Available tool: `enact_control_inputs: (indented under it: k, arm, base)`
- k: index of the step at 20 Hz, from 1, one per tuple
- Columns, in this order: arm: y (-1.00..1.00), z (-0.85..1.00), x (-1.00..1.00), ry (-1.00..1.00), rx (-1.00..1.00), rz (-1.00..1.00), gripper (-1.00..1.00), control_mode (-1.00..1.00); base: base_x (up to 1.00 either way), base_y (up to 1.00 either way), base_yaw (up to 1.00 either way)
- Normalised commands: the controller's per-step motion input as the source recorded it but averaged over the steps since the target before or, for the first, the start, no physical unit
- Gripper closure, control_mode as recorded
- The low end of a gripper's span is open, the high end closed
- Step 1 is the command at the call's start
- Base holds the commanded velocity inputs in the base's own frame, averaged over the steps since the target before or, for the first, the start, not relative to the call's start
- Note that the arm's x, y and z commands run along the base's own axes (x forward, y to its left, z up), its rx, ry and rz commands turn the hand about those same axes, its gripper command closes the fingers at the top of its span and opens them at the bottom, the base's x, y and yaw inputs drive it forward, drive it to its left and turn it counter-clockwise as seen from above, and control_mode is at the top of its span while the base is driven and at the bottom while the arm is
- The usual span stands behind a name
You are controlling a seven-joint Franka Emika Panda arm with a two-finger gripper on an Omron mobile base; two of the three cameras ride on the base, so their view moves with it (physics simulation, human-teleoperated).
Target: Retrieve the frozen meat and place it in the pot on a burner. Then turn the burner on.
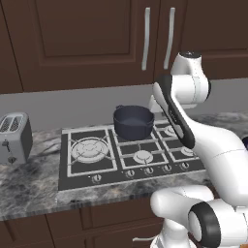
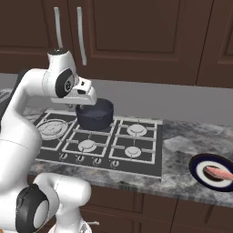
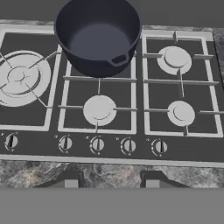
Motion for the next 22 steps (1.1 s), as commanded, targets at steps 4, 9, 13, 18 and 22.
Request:
enact_control_inputs:
  k: [4,9,13,18,22]
  arm:
    - [-0.16,0.0,-0.13,0.0,0.0,0.0,-1.0,-1.0]
    - [-0.34,0.0,-0.16,0.0,0.0,0.0,-1.0,-1.0]
    - [-0.91,-0.07,0.0,0.0,0.03,0.01,-1.0,-1.0]
    - [-0.81,0.0,-0.06,0.0,0.0,0.03,-1.0,-1.0]
    - [-0.99,-0.07,-0.02,0.0,0.0,0.05,-1.0,-1.0]
  base:
    - [0.0,0.0,0.0]
    - [0.0,0.0,0.0]
    - [0.0,0.0,0.0]
    - [0.0,0.0,0.0]
    - [0.0,0.0,0.0]
